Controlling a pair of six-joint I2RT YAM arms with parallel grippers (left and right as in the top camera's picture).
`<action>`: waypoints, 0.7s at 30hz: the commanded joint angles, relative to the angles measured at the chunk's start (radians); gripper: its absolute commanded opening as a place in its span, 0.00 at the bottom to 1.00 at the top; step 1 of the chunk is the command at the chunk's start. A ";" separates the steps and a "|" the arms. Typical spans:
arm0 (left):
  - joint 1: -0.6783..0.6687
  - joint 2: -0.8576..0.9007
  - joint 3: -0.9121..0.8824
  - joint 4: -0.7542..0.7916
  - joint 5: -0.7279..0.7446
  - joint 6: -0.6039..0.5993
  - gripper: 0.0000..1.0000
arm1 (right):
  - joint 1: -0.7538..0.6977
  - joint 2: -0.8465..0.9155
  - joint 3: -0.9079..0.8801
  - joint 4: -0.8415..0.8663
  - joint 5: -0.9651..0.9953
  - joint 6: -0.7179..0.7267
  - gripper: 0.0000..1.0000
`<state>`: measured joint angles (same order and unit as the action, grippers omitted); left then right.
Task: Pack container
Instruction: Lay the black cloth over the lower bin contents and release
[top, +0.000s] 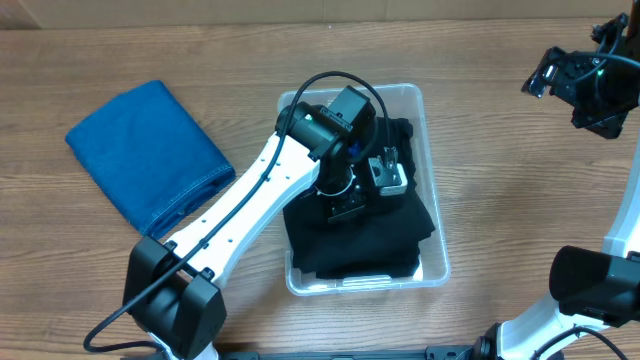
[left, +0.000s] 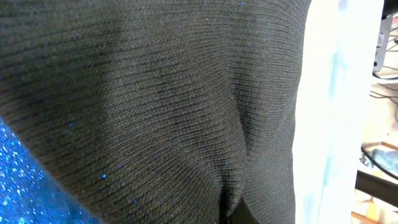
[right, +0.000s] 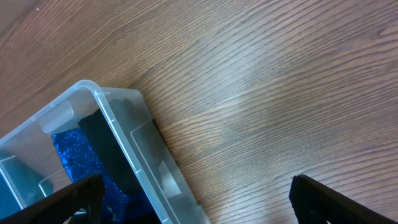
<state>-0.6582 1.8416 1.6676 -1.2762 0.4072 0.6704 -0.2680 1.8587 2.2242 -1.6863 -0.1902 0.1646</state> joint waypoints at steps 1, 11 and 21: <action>-0.063 0.018 -0.028 0.028 0.027 0.032 0.04 | -0.002 -0.016 0.007 0.004 0.009 0.008 1.00; -0.082 0.109 -0.078 0.020 -0.018 -0.055 1.00 | -0.002 -0.016 0.007 0.004 0.009 0.008 1.00; 0.251 -0.137 0.484 -0.159 -0.617 -0.686 1.00 | -0.002 -0.016 0.007 0.001 0.009 0.008 1.00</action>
<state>-0.5781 1.8259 2.0739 -1.4105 -0.0608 0.2081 -0.2680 1.8587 2.2242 -1.6878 -0.1905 0.1646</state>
